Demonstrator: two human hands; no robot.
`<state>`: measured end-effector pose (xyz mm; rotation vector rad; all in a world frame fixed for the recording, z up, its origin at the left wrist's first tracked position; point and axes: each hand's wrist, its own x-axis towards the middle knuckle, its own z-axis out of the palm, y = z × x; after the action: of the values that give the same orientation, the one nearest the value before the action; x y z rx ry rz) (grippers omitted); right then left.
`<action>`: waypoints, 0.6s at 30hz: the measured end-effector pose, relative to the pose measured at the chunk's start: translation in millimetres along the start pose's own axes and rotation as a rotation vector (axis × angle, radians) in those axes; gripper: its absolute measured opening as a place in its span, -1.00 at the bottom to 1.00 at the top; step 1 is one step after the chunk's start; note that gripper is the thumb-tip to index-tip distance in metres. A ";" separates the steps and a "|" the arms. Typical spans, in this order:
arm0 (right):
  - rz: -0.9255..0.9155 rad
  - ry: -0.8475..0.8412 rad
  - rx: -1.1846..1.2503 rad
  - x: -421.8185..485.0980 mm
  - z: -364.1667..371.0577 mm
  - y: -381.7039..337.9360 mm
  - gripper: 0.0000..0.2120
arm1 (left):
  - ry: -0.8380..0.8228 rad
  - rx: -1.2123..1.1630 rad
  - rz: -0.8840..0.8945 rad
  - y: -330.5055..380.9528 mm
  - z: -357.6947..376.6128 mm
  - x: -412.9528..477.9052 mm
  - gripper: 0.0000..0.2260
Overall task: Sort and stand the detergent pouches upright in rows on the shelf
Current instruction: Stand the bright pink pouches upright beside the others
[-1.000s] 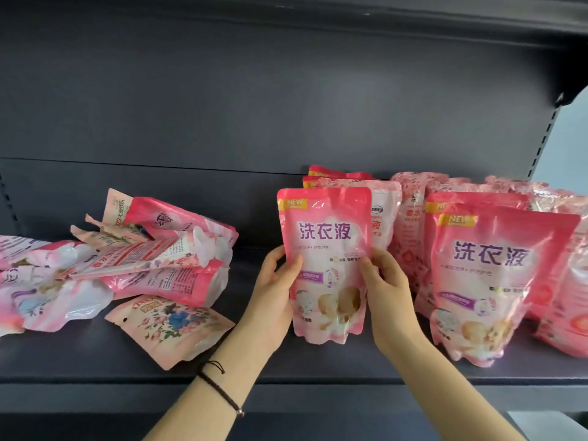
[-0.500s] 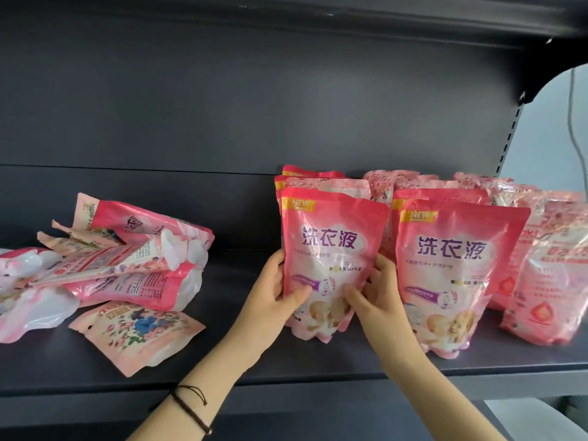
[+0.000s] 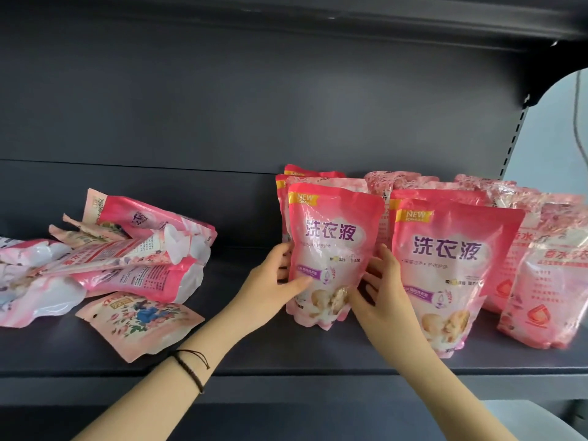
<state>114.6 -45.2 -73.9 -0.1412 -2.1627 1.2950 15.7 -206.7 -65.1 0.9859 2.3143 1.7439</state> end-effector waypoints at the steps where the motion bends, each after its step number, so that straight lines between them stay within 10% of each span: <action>1: -0.048 0.000 -0.106 -7.6 -1.8 -4.4 -0.27 | 0.010 0.082 -0.005 4.2 -5.4 -1.6 -0.47; 8: -0.264 -0.183 -0.571 -16.8 -16.6 -43.1 -0.76 | -0.007 0.673 0.050 23.0 -40.7 -22.1 -0.63; 18: -0.530 -0.700 -1.033 36.5 20.3 -86.9 -0.78 | -0.106 1.488 0.126 47.7 -109.7 -58.5 -0.76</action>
<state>92.2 -91.6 7.6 0.5177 -2.9570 -0.1997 36.1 -322.5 -2.4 1.1923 3.2812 -0.3829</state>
